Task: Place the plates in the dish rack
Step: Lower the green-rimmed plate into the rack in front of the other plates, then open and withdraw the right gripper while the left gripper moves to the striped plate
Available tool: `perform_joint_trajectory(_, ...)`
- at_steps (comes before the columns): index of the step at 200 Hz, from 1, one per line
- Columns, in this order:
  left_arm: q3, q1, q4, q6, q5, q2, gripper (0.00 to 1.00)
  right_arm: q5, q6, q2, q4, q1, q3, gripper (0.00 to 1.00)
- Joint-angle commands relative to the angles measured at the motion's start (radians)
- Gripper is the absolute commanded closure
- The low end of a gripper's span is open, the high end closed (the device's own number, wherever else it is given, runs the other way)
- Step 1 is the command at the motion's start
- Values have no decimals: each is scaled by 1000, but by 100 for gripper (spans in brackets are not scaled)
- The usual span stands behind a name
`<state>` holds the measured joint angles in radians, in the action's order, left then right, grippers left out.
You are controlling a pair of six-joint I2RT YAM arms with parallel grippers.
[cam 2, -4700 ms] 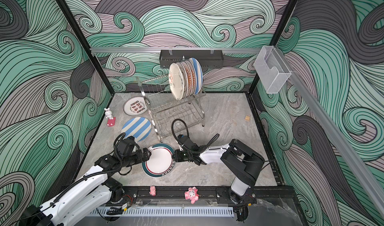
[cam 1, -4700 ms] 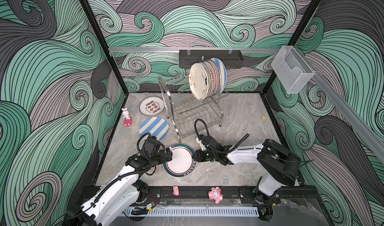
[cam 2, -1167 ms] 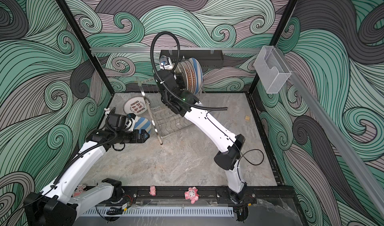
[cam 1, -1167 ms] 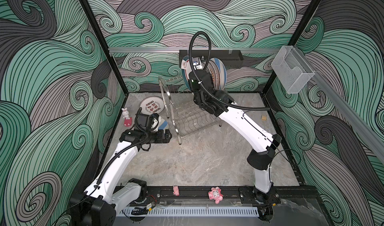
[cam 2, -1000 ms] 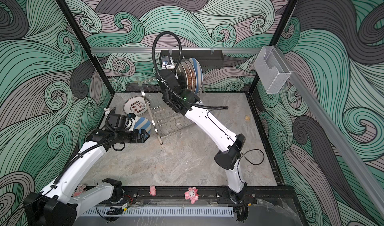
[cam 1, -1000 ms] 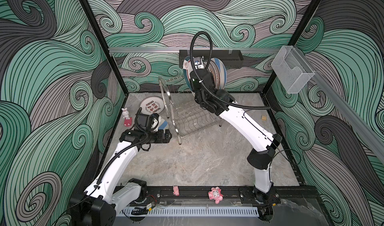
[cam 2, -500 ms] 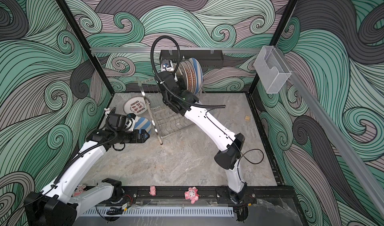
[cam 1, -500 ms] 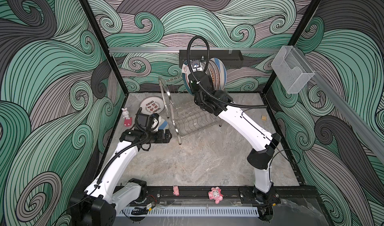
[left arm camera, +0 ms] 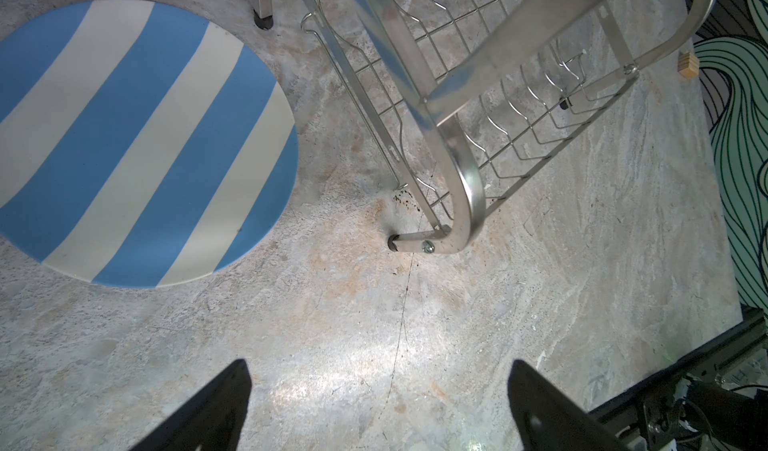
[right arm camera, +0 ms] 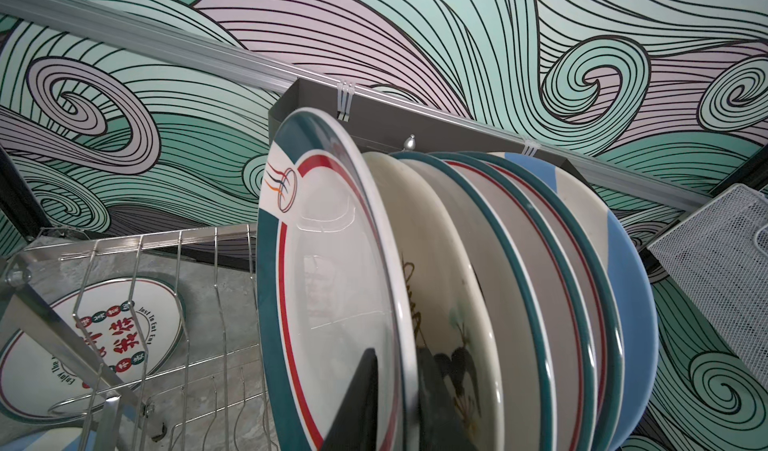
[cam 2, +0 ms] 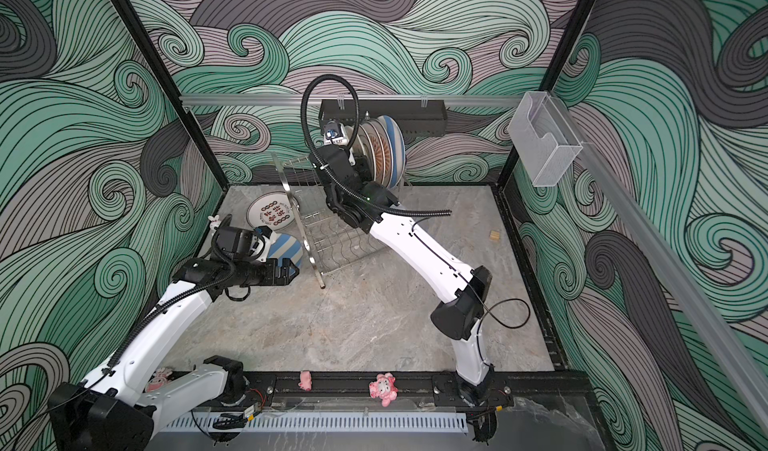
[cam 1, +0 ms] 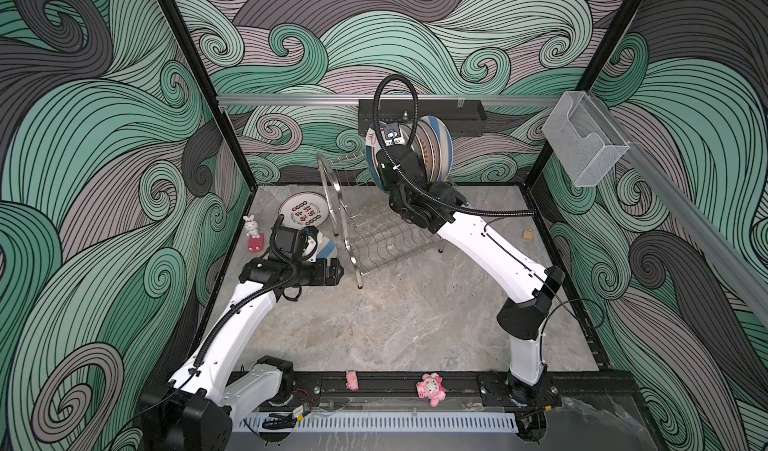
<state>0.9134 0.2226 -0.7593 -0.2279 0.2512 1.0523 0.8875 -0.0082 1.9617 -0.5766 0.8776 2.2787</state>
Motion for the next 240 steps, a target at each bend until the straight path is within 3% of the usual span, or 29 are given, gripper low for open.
perform_joint_trajectory(1,1,-11,-22,13,-10,8,1,-10,-5,-52,15,6,-4,79)
perform_joint_trajectory(69,6,-12,-22,13,-22,11,1,-58,-35,-136,32,35,-41,65)
perform_joint_trajectory(127,8,-19,-27,4,-56,2,1,-193,-33,-299,47,52,-142,51)
perform_joint_trajectory(164,33,-24,-50,11,-73,9,1,-360,-91,-569,263,50,-506,35)
perform_joint_trajectory(182,47,-29,-58,8,-110,11,1,-428,-83,-710,262,50,-661,33)
perform_joint_trajectory(201,64,-47,-68,-6,-134,17,1,-491,-71,-855,235,49,-846,13)
perform_joint_trajectory(240,68,-89,-13,-122,-161,27,1,-535,19,-1115,172,47,-1213,1)
